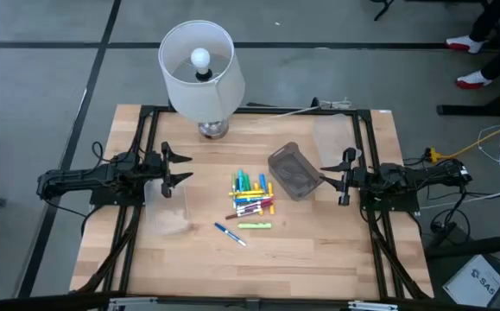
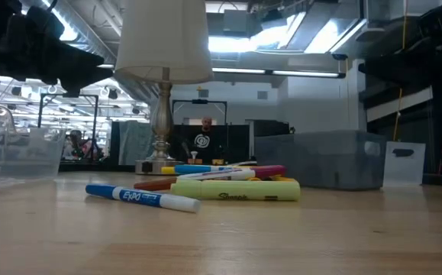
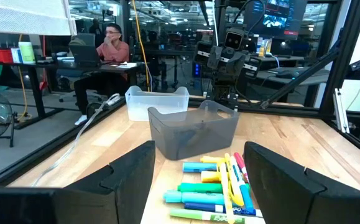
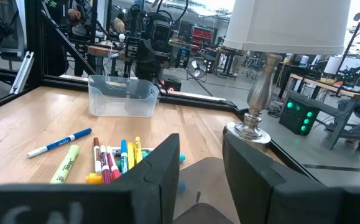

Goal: Pick & Place Markers

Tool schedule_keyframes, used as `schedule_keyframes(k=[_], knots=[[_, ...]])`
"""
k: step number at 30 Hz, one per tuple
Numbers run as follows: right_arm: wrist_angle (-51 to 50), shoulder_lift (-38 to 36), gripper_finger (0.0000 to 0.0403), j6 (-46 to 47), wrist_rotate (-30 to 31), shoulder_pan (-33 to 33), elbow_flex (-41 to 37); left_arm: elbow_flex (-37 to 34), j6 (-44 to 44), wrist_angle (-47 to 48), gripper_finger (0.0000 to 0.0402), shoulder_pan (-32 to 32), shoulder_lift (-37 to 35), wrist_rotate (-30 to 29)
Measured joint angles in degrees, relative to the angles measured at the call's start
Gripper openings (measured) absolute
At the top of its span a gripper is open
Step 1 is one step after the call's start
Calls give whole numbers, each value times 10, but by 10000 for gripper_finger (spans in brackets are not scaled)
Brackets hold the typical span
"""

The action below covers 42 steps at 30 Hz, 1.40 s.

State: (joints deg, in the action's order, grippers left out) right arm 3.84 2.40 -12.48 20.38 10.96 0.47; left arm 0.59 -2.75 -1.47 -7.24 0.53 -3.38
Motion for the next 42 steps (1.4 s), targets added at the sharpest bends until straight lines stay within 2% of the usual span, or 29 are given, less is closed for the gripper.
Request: schedule_keyframes(k=[11,13,18,21,25,28,34,38,42], knots=[[26,0,122,7,-1,0,0,0,0,0,242,0,0,0],[59,0,122,41,-18,0,0,0,0,0,242,0,0,0],[161,0,122,203,-80,0,0,0,0,0,242,0,0,0],[198,0,122,245,-79,0,0,0,0,0,242,0,0,0],[220,0,122,277,-43,0,0,0,0,0,242,0,0,0],[221,8,122,285,-46,0,4,0,0,0,242,0,0,0],[222,90,122,287,-55,0,44,0,0,0,242,0,0,0],[221,182,122,273,-58,0,94,0,0,0,242,0,0,0],[221,289,122,243,-104,5,155,0,0,0,242,0,0,0]])
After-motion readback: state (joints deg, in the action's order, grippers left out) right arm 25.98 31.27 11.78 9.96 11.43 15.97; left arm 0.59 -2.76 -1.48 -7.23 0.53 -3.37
